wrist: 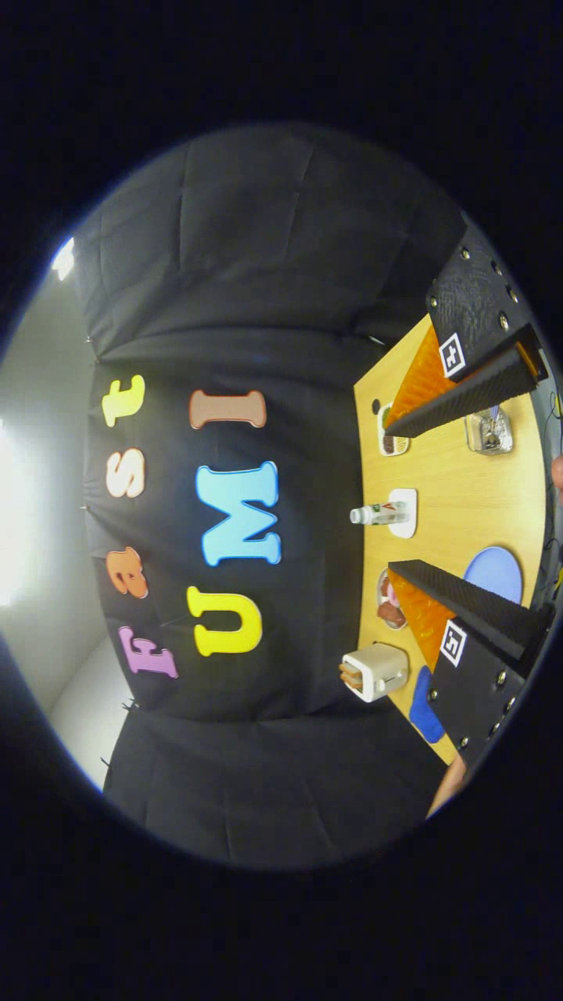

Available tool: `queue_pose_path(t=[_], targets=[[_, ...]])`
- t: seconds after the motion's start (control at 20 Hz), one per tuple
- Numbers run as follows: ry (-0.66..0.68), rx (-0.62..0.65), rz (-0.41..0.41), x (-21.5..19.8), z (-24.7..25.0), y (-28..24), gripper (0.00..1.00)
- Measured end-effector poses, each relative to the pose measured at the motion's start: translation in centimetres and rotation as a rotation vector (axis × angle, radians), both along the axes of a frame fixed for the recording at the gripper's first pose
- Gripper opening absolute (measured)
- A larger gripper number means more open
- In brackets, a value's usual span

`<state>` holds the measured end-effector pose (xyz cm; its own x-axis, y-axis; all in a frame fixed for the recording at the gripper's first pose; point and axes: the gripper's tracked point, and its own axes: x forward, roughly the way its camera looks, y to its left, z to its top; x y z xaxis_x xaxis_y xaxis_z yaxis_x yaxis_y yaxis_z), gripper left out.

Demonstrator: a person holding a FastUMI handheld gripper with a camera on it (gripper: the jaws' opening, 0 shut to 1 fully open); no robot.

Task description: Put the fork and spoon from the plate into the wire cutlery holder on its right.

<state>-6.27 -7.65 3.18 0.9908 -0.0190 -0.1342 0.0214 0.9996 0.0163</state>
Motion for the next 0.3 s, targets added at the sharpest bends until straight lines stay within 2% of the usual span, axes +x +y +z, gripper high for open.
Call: queue_pose_path(t=[0.05, 0.1, 0.2, 0.3], targets=[[-0.06, 0.028, -0.043, 0.5, 0.6, -0.4, 0.97], [-0.105, 0.065, -0.047, 1.0, 0.9, 0.4, 0.95], [-0.106, 0.094, -0.004, 1.8, -0.8, 2.4, 0.95], [-0.072, 0.029, 0.019, 1.9, -2.4, 2.5, 0.96]])
